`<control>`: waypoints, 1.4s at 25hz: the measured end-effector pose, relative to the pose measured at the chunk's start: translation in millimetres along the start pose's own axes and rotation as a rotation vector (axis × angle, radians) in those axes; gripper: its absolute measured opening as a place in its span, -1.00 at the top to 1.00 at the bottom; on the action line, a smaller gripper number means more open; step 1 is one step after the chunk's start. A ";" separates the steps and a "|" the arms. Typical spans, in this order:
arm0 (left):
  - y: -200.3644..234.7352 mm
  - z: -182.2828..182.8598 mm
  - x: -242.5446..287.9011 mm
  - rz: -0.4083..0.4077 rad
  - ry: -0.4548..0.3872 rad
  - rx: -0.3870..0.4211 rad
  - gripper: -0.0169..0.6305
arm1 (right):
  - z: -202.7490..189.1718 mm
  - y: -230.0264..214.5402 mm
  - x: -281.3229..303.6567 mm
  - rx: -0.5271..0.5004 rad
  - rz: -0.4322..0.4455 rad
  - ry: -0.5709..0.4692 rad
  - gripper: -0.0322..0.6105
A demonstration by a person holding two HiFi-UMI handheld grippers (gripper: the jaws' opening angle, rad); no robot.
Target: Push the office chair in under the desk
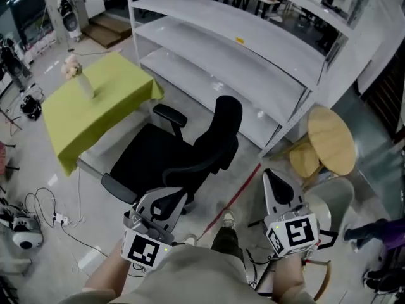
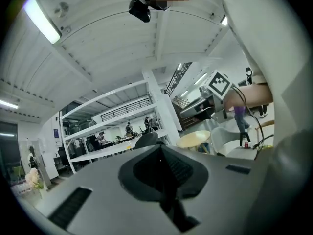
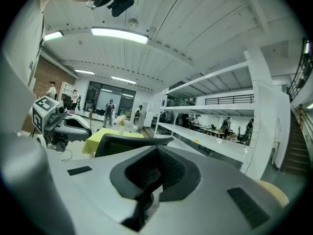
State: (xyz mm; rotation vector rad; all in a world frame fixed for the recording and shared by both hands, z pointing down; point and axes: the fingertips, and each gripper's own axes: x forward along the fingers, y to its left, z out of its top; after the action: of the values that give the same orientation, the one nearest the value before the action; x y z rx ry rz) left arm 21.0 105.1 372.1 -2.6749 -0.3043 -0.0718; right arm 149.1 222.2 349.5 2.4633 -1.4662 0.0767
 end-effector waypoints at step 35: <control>-5.2 -45.5 53.5 0.633 0.543 -0.132 0.38 | -49.4 -33.1 171.6 -0.320 0.996 0.058 0.66</control>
State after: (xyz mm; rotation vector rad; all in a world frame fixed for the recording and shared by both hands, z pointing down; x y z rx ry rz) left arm 71.9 100.6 420.6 -2.6158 0.7272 -0.6153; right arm 265.8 103.3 421.7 1.2916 -2.2974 0.0928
